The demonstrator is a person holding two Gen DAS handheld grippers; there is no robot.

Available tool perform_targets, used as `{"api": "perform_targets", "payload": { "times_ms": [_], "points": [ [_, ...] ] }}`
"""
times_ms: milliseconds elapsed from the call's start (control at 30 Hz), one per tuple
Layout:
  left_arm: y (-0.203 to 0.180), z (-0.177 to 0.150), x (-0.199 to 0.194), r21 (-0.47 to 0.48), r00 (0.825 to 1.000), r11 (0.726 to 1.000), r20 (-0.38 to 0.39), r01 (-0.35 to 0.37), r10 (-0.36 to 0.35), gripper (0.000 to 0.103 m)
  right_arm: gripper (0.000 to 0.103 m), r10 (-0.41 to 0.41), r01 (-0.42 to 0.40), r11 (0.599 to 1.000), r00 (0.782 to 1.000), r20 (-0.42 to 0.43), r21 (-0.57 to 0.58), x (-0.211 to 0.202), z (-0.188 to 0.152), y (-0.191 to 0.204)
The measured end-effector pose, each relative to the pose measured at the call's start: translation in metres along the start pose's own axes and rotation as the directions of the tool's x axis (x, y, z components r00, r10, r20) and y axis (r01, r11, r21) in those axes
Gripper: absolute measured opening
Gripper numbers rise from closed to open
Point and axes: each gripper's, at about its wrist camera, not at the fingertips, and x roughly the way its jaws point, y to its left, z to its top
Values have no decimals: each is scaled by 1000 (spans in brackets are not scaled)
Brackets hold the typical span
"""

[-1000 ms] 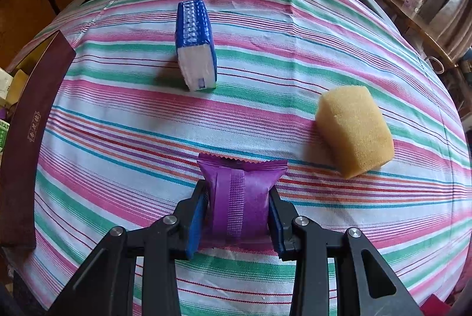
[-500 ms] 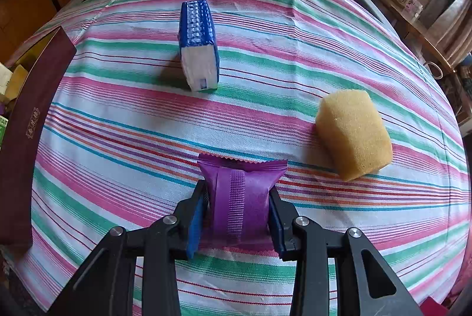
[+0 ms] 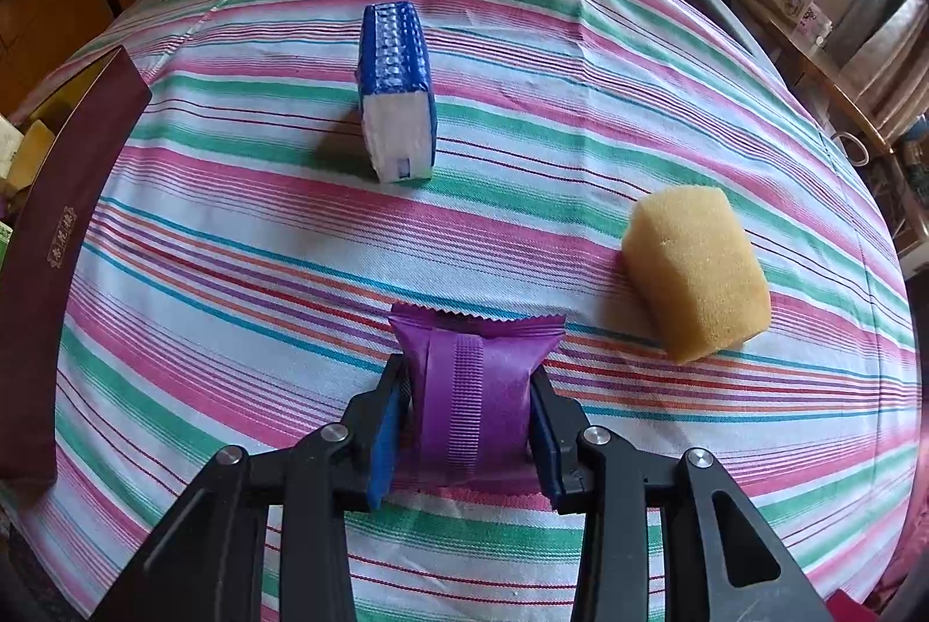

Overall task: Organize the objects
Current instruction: 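Lower the plastic-wrapped ball into the gold tray and open the left gripper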

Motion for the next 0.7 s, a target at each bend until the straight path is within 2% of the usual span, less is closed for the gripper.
{"api": "perform_targets", "payload": {
  "times_ms": [100, 167, 300, 333, 467, 600, 700],
  "points": [
    [11, 5, 18, -69, 994, 995, -76, 73, -78, 33, 40, -3, 3, 1000, 1000, 1, -3, -2, -1, 1],
    [19, 9, 24, -110, 989, 988, -93, 108, -118, 33, 40, -7, 7, 1000, 1000, 2, -7, -5, -3, 3],
    [41, 18, 31, -217, 968, 956, -110, 198, -225, 33, 40, -12, 12, 1000, 1000, 4, -12, -7, -4, 4],
    [45, 19, 33, -236, 966, 951, -115, 202, -234, 33, 40, -14, 14, 1000, 1000, 4, -14, -8, -5, 5],
    [48, 18, 48, -227, 962, 957, -159, 182, -221, 33, 40, -18, 18, 1000, 1000, 6, -19, -7, -3, 5],
    [35, 8, 60, -199, 951, 962, -211, 185, -227, 34, 40, -18, 18, 1000, 1000, 6, -19, -6, -3, 5],
    [29, -1, 70, -151, 951, 980, -258, 133, -169, 35, 40, -18, 19, 1000, 1000, 6, -19, -6, -3, 5]
  ]
}}
